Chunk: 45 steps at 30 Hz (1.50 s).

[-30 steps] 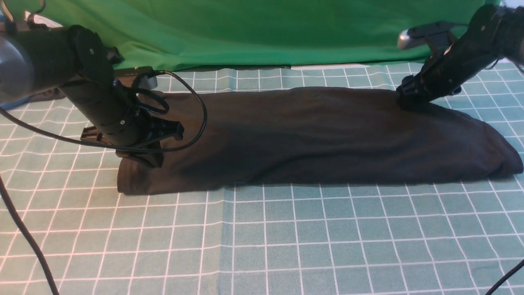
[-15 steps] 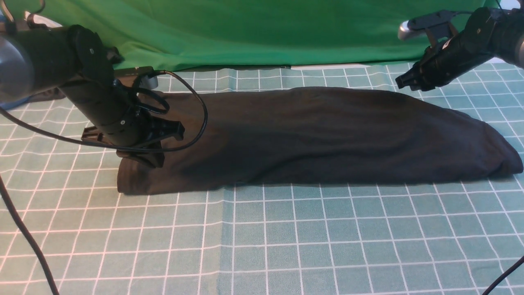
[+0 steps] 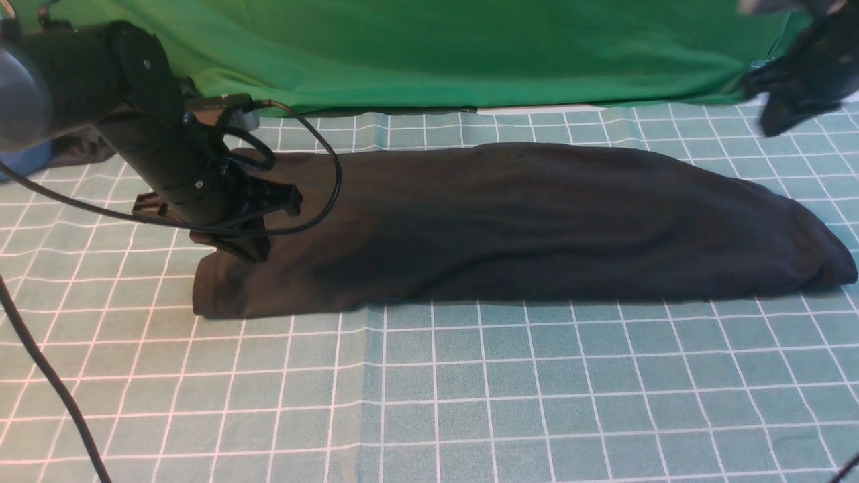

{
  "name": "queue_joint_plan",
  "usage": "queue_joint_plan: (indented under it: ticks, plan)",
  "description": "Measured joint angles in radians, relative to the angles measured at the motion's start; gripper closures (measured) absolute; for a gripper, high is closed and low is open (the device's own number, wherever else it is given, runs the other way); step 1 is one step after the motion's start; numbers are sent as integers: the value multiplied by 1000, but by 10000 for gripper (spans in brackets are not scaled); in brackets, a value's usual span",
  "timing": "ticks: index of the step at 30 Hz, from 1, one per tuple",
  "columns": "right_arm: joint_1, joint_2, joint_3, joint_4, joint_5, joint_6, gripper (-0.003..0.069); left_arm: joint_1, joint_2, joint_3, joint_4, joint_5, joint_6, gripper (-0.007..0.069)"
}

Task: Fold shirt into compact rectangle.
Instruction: 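Pull the folded dark garment lengthwise by its ends to straighten it flat on the table, then fold the right end of the dark garment over onto its left end with the right gripper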

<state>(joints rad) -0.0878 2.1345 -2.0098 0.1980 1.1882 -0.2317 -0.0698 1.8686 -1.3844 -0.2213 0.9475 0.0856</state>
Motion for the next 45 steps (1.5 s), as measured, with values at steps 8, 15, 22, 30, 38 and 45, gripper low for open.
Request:
queue_joint_plan:
  ticks: [8,15,22,30,38,45]
  plan:
    - [-99,-36,213,-18,24,45,197,0,-32,-18,30,67,23,617]
    - [-100,9,335,-28,-94,13,36,0,-204,30,31,79,25,617]
    - [-100,73,334,-42,-141,11,83,0,-395,122,30,83,25,617]
    - [-100,79,319,-9,-107,-49,505,0,-538,144,30,90,25,617]
    - [-100,56,209,-45,-6,-10,586,0,-615,144,35,111,25,617]
    - [-78,-23,109,-21,27,25,586,0,-662,144,42,122,24,617]
